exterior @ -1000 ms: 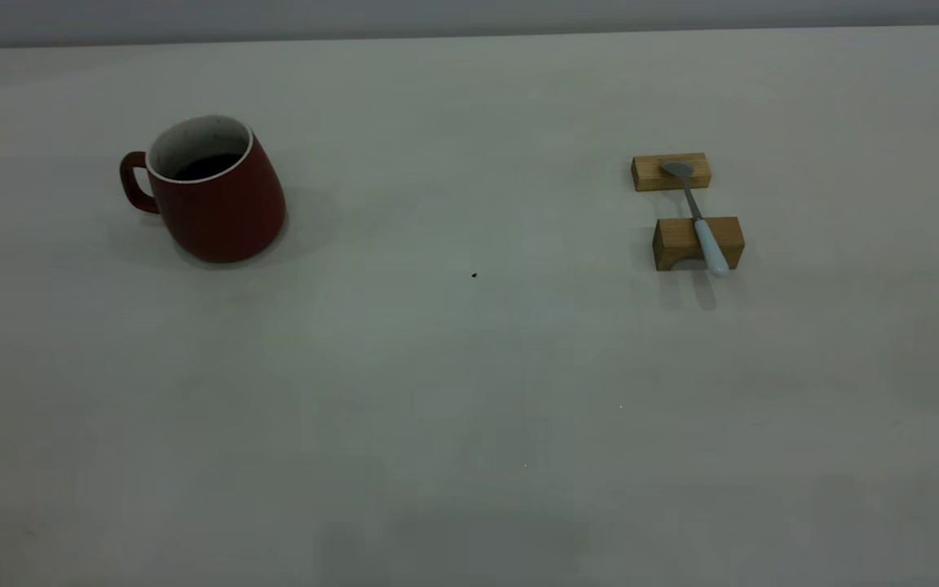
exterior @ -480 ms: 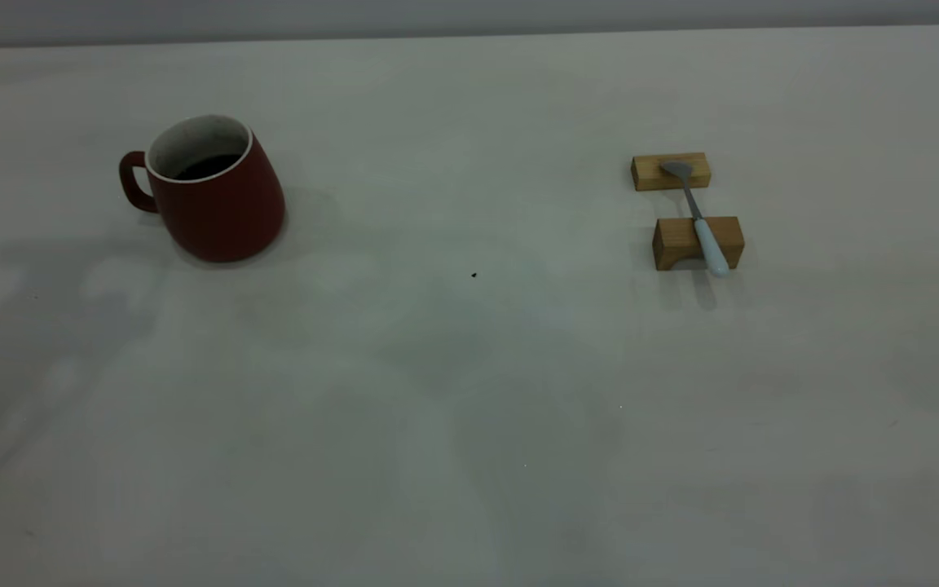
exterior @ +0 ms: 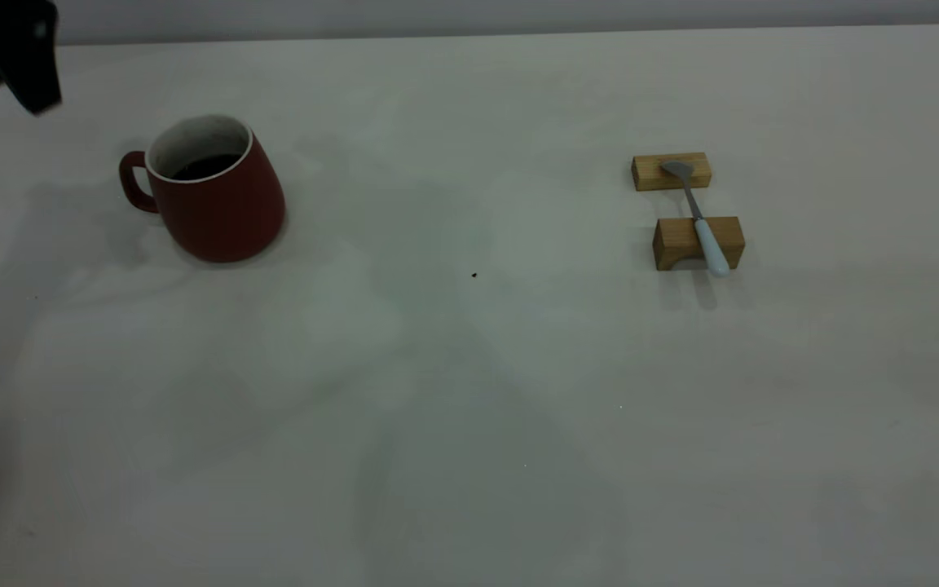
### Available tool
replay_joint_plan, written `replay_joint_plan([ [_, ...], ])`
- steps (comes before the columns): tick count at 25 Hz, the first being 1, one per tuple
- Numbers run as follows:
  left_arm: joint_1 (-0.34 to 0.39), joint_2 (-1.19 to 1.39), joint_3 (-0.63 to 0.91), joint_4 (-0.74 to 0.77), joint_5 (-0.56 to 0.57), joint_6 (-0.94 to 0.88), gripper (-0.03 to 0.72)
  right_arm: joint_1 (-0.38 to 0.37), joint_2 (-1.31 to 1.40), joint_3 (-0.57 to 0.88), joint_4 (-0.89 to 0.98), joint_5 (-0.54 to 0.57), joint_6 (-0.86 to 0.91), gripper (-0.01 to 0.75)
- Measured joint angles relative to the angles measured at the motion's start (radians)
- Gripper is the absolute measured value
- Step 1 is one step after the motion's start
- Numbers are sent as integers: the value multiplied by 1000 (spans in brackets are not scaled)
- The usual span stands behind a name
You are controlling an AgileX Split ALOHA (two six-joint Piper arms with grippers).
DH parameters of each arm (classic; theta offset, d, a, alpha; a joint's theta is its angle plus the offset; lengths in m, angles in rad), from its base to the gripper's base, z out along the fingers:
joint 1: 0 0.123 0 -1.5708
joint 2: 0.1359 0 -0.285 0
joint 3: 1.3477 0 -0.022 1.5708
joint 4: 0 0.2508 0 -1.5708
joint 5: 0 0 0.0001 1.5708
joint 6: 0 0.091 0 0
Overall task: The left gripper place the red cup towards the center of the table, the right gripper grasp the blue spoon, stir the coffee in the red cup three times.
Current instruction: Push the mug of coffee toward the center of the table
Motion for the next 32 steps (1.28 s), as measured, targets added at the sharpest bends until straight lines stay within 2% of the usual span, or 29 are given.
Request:
replay_joint_plan([
  [6, -9, 89, -38, -16, 2, 530, 551, 0, 0, 0, 0, 0, 0, 240],
  [9, -9, 99, -42, -22, -6, 655, 551, 0, 0, 0, 0, 0, 0, 240],
  [16, -9, 125, -43, -75, -75, 744, 551, 0, 0, 0, 0, 0, 0, 240],
  [21, -9, 163, -43, -167, -110, 843, 551, 0, 0, 0, 0, 0, 0, 240],
  [27, -9, 205, -44, -198, -113, 892, 551, 0, 0, 0, 0, 0, 0, 240],
  [32, -51, 220, -45, -211, -122, 895, 551, 0, 0, 0, 0, 0, 0, 240],
])
